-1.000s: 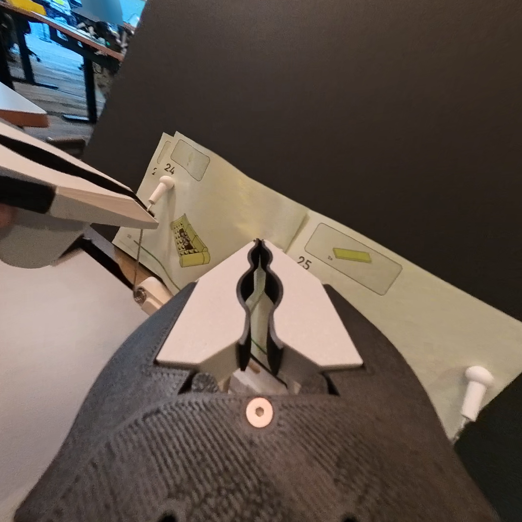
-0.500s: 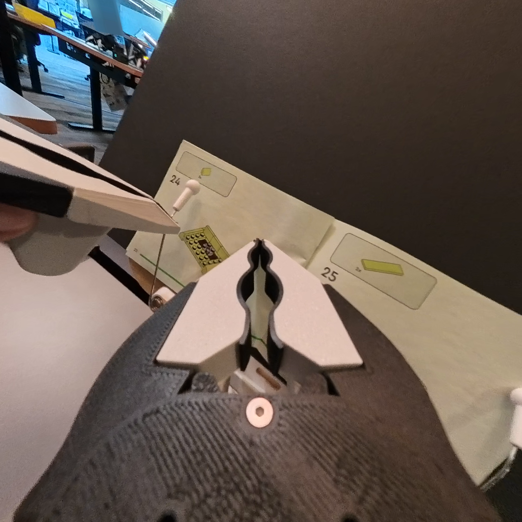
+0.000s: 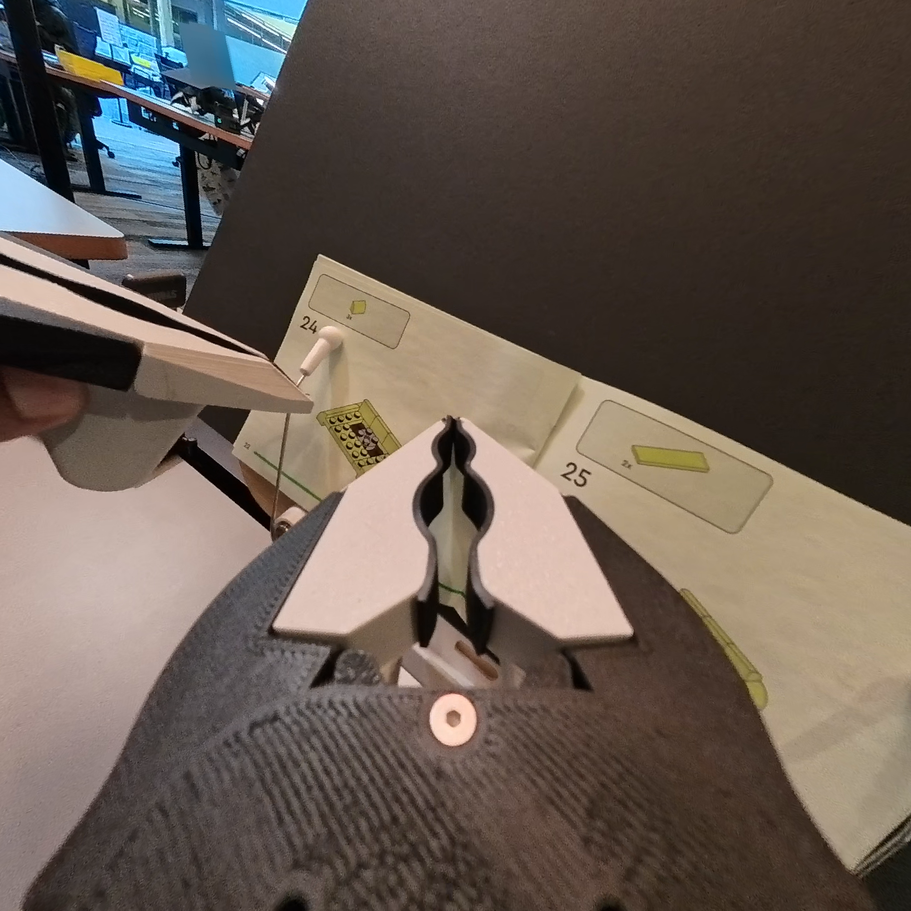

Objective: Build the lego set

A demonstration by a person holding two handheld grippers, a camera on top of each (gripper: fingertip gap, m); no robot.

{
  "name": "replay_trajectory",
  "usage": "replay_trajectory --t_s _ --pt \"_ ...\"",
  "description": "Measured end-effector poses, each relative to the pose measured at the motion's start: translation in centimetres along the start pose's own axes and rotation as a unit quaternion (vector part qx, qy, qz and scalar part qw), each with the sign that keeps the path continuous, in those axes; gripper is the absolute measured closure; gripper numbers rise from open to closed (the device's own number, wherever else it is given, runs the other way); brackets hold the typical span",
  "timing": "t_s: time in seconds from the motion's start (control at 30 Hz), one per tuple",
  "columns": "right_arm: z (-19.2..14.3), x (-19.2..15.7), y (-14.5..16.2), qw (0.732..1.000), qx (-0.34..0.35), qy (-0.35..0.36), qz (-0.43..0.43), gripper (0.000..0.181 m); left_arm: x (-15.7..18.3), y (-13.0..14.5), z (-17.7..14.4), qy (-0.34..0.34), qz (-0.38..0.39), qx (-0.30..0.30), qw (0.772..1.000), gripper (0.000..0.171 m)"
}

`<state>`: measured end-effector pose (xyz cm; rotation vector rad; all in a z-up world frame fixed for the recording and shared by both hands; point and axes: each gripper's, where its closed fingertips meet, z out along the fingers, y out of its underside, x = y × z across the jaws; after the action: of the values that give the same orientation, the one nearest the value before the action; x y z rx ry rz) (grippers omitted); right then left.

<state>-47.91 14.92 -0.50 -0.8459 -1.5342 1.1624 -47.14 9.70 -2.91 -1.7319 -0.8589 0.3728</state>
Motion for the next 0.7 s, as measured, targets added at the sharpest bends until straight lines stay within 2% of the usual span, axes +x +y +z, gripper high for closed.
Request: replay_trajectory --t_s 0.43,0.57,0.7 --pt "-0.1 0.0 0.0 1.0 -0.002 -0.003 0.014 0.181 -0.3 0.0 -0.1 -0.011 -0.006 -0.006 1.0 0.168" --pt "-0.9 0.6 -1.3 0.996 0.003 -0.022 0.09 0.181 0.4 -1.3 -1.5 -0.003 0.002 0.011 1.0 0.142" --pt "-4.6 1.9 -5.8 0.991 0.043 -0.019 0.128 0.18 2.0 -4.3 -4.9 -0.019 0.024 0.058 0.998 0.129"
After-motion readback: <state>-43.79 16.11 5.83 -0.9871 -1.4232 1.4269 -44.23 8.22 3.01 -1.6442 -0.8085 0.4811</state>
